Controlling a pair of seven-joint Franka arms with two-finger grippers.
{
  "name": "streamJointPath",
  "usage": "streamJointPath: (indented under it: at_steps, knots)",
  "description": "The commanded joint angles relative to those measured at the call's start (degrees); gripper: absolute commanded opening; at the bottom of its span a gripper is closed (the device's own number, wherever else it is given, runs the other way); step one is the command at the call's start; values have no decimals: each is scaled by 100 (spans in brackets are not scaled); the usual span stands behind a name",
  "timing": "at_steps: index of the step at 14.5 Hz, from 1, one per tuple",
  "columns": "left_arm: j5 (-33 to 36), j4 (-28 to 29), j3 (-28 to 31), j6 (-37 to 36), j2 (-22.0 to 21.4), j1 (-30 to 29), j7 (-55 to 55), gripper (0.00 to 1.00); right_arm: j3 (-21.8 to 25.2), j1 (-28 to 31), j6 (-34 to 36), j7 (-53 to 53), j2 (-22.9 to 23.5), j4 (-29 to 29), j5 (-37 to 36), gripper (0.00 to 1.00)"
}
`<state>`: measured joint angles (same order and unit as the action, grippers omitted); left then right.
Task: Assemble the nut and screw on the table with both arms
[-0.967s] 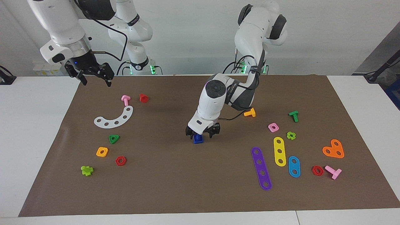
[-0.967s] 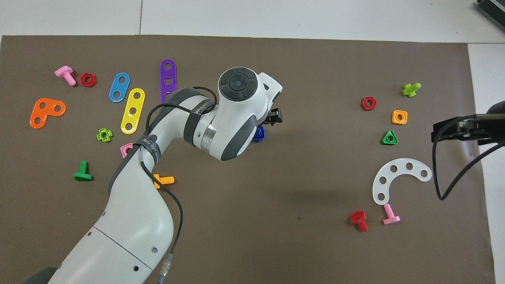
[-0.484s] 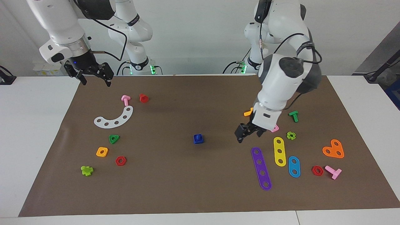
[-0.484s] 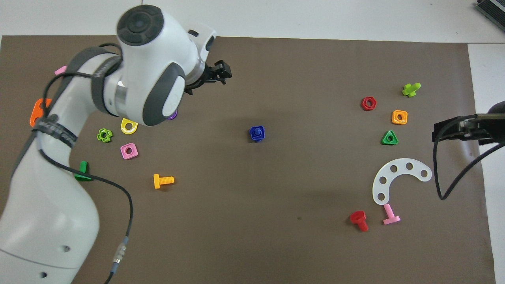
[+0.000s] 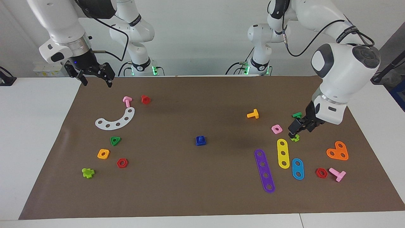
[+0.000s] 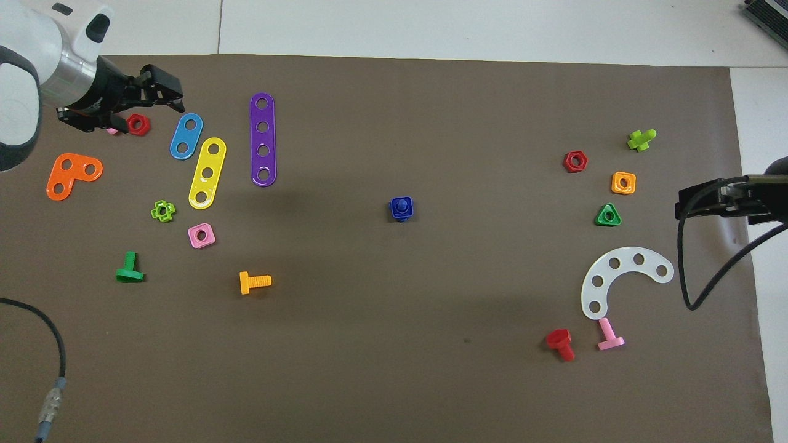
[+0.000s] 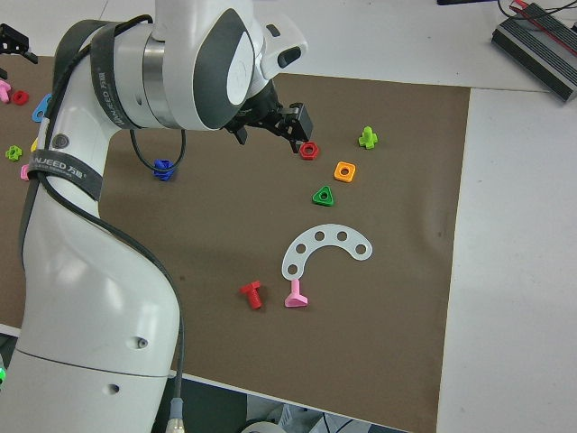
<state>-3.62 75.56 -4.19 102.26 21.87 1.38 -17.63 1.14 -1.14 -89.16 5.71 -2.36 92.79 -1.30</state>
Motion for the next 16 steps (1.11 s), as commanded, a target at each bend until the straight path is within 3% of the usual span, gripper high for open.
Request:
streamJointPath:
  at_steps: [1,2,6,12,16]
  knots:
    - [517,415,-38,-275,-393,-138,408,100,-53,53,-102,123,26,-41,95,100]
    - [825,459,-38,-451,-455,-138,653,100,-53,44,-110,123,17,-15,86,100]
    - [881,643,-38,-996,-902,-366,1243,100,-53,52,-163,132,8,38,77,100]
    - [828,1935,-47,-1146,-2475,-534,1701,100,-53,52,-85,114,34,-94,77,100]
    - [266,1980,-38,-1437,-2758,-534,1998,99,-53,79,170,114,34,-225,95,100]
